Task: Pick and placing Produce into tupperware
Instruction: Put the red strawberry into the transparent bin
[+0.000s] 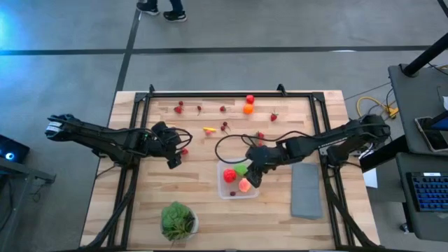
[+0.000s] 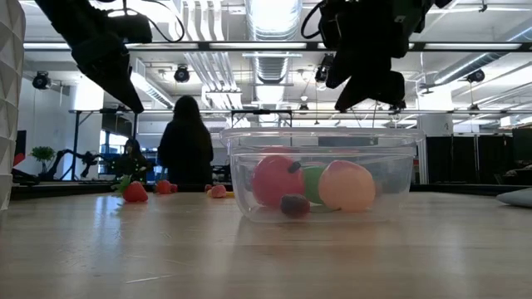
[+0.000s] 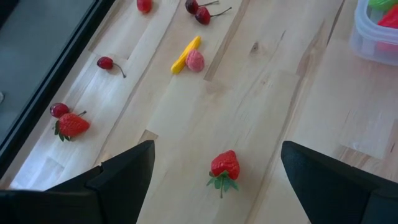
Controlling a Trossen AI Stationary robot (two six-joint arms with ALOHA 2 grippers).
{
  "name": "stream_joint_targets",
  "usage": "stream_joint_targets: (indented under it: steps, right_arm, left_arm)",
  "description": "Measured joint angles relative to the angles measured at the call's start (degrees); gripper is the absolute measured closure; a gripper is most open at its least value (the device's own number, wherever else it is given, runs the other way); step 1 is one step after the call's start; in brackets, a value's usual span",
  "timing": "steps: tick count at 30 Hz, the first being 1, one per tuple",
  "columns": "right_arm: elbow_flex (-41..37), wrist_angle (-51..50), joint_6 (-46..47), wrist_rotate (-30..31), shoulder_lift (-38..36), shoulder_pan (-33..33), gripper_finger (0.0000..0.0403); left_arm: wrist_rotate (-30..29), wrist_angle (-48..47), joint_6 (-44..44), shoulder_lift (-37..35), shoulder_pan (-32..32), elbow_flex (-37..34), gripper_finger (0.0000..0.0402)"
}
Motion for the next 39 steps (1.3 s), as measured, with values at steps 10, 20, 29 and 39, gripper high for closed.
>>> stream_joint_targets:
  steps: [10,20,29,39]
  right_arm:
    - [-0.04,-13.30,19.68,14.65,-0.76,-1.36,0.0182]
    - [-1.30,-16.70,15.84,15.29,-0.55,-9.13,0.0181]
    - [-1.32,-16.93,1.77,12.60,-0.55,-16.73,0.0181]
    - [-1.49,-17.04,-2.77,12.19,-0.55,-18.98,0.0181]
  left_arm:
    - [0.04,2.98,-0.97,0.00,0.20,-1.52,0.0068]
    - [3.58,10.00,-1.92,-0.01,4.43,-3.69,0.0068]
    - [9.97,10.58,-6.37,0.00,8.21,-3.44,0.0068]
    - [14.81,6.85,-16.07,-0.02,8.81,-4.07,0.0068]
